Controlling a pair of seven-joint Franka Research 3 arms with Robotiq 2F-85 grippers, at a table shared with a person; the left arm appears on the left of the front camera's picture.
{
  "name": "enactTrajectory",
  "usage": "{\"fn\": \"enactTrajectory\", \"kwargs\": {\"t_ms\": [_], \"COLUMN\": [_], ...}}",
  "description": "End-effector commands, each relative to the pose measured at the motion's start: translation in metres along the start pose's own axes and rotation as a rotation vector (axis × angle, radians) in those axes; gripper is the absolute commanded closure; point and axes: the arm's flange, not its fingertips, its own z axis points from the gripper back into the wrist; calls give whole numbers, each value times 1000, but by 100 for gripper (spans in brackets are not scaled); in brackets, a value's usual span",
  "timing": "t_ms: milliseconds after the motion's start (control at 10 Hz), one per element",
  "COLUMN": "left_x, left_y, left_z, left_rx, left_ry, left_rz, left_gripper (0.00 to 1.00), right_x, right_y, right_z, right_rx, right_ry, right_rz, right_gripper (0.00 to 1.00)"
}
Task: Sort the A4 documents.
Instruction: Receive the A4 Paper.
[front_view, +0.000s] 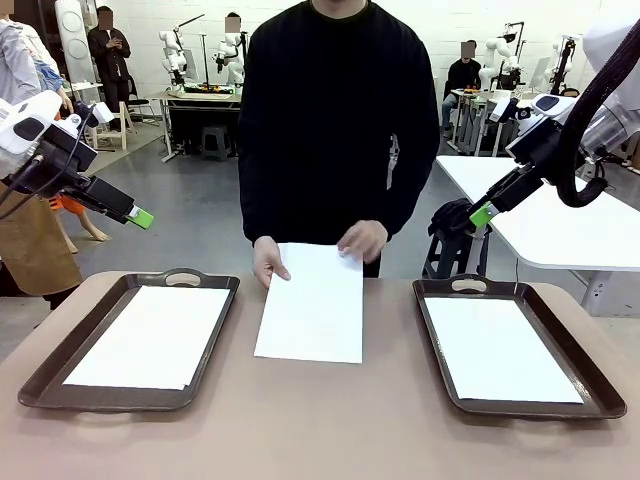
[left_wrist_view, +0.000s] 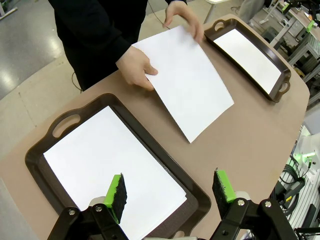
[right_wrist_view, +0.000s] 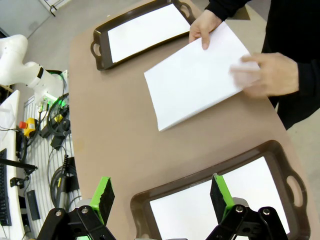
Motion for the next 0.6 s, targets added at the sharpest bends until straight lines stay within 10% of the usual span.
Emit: {"fn": "enactTrajectory", "kwargs": {"t_ms": [0,500], "left_x": [0,0], "left_y": [0,0], "left_z": [1,1], "left_rx": [-11,-11], "left_ry": [-4,-4], "left_rz": [-5,-5], "left_gripper": [10,10], "right_x": [0,0], "right_y": [-1,-1], "right_z": [0,0], "right_rx": [0,0], "right_ry": [0,0], "right_rz": [-1,-1], "right_gripper": [0,0]}}
